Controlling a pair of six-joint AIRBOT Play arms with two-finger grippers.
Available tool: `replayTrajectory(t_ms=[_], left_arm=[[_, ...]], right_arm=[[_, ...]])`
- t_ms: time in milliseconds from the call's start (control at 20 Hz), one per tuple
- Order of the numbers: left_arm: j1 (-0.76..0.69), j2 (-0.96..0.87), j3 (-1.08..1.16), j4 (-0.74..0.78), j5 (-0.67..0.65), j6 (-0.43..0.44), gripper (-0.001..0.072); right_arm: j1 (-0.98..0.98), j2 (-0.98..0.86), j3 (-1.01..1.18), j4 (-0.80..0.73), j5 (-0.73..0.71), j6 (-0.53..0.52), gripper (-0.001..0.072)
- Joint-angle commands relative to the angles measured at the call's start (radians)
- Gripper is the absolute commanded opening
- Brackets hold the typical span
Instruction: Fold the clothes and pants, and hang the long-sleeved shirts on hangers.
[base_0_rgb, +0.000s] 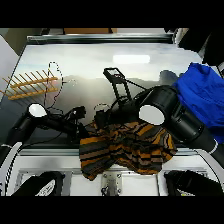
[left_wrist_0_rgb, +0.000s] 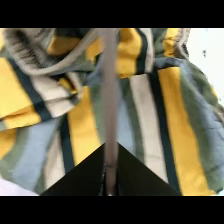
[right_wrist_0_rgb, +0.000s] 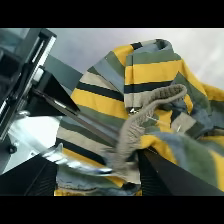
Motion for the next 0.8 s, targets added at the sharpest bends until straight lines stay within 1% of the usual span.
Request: replayTrajectory(t_ms=[0, 200, 250, 350, 550, 600, 650, 700, 750], left_arm=[[0.000, -0.001, 0.000, 0.005, -0.003, 0.000, 0.0011], [0.000, -0.001, 0.000, 0.005, -0.003, 0.000, 0.0011], [0.000, -0.001, 0.000, 0.005, -0.003, 0.000, 0.0011], [0.000, 0.000, 0.000, 0.005, -0.003, 0.000, 0.0011], [0.000, -0.001, 0.000, 0.005, -0.003, 0.000, 0.0011], [0.000, -0.001, 0.000, 0.005, -0.003, 0.000, 0.0011], [0.000, -0.001, 0.000, 0.005, -0.003, 0.000, 0.0011], [0.000, -0.001, 0.000, 0.005, -0.003, 0.000, 0.0011], [0.000, -0.001, 0.000, 0.005, -0.003, 0.000, 0.0011]], right_arm=[[0.000, 0.017, 0.001, -0.002, 0.022, -0.007, 0.0528], [-0.010, 0.061, 0.001, -0.024, 0.071, -0.007, 0.0528], [-0.017, 0.072, 0.001, -0.019, 0.091, -0.024, 0.0527], [-0.039, 0.094, 0.001, 0.025, 0.119, -0.114, 0.0528], [-0.160, 0.126, 0.001, 0.166, 0.161, -0.297, 0.0527], [-0.196, 0.130, 0.001, 0.207, 0.177, -0.370, 0.0527], [-0.229, 0.135, 0.001, 0.251, 0.186, -0.465, 0.0527], [-0.256, 0.139, 0.001, 0.270, 0.189, -0.547, 0.0524], [-0.276, 0.143, 0.001, 0.267, 0.193, -0.597, 0.0521]])
